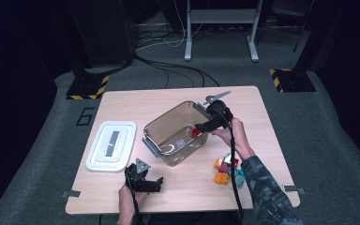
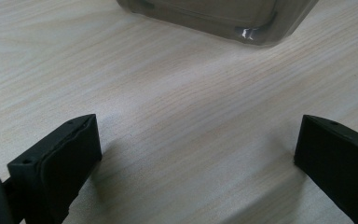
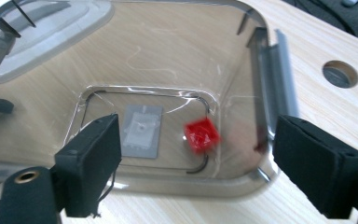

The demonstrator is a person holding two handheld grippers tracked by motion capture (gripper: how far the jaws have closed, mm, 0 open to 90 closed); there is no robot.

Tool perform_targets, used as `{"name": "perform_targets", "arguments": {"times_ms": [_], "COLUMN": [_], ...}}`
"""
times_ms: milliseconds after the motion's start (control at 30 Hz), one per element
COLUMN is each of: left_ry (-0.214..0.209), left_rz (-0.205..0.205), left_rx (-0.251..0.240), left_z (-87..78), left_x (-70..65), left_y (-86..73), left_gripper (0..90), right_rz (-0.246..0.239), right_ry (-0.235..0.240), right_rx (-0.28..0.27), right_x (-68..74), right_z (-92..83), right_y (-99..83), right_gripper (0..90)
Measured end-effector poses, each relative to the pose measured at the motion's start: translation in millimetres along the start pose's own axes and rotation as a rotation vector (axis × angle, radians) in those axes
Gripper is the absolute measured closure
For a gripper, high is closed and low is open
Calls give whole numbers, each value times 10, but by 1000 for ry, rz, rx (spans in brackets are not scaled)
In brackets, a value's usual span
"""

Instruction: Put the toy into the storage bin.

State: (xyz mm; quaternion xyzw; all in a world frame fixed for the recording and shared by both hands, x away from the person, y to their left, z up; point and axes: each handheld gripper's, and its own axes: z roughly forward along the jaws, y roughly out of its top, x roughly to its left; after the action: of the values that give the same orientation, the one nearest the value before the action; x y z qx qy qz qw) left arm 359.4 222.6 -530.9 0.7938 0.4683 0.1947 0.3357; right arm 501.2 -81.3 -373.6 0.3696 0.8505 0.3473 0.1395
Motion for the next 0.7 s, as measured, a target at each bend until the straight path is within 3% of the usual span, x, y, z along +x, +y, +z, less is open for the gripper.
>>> {"name": "perform_targets", "arguments": {"times_ms": [333,700], "left_ry": [1,1], "left_rz": [1,1], "left_rx": [-1,-1], "left_z": [1,1], "left_x": [2,1], "left_y": [1,1], "left_gripper": [2,2], "right_rz": [35,73], "right_ry": [-20,-32], "right_rx": [-48,-24], "right_x": [-173,-276], "right_z": [-290,-342], "right_y": [-399,-803], "right_gripper": [79,81]}}
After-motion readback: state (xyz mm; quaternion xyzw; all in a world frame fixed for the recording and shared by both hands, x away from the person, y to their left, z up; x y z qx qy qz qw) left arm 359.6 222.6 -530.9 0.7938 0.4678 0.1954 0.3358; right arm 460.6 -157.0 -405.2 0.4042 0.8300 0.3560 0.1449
